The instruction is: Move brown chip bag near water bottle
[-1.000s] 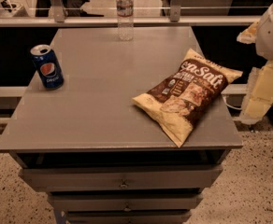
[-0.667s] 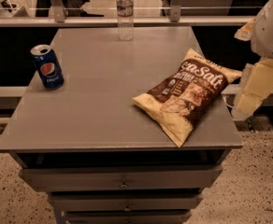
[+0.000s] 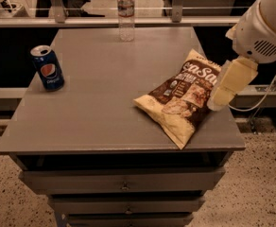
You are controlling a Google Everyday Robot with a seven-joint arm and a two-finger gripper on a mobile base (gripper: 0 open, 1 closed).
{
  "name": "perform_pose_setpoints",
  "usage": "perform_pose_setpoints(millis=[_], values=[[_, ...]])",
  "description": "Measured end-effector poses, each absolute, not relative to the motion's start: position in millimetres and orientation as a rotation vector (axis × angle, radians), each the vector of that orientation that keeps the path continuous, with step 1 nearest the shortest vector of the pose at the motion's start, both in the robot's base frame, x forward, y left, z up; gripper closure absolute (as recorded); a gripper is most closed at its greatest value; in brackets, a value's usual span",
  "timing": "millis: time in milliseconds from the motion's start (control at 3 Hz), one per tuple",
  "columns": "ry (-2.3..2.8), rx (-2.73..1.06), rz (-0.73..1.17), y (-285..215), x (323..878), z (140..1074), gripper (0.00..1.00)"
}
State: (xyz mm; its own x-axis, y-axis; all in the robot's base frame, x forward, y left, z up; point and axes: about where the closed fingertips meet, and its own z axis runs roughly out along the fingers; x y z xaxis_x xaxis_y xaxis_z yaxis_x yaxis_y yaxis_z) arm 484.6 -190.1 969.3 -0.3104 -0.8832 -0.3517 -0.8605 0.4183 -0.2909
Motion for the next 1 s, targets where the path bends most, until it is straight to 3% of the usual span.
perform_pose_setpoints(millis=[1000], values=[[2.217, -1.320, 0.102, -169.0, 535.2, 908.3, 0.00]])
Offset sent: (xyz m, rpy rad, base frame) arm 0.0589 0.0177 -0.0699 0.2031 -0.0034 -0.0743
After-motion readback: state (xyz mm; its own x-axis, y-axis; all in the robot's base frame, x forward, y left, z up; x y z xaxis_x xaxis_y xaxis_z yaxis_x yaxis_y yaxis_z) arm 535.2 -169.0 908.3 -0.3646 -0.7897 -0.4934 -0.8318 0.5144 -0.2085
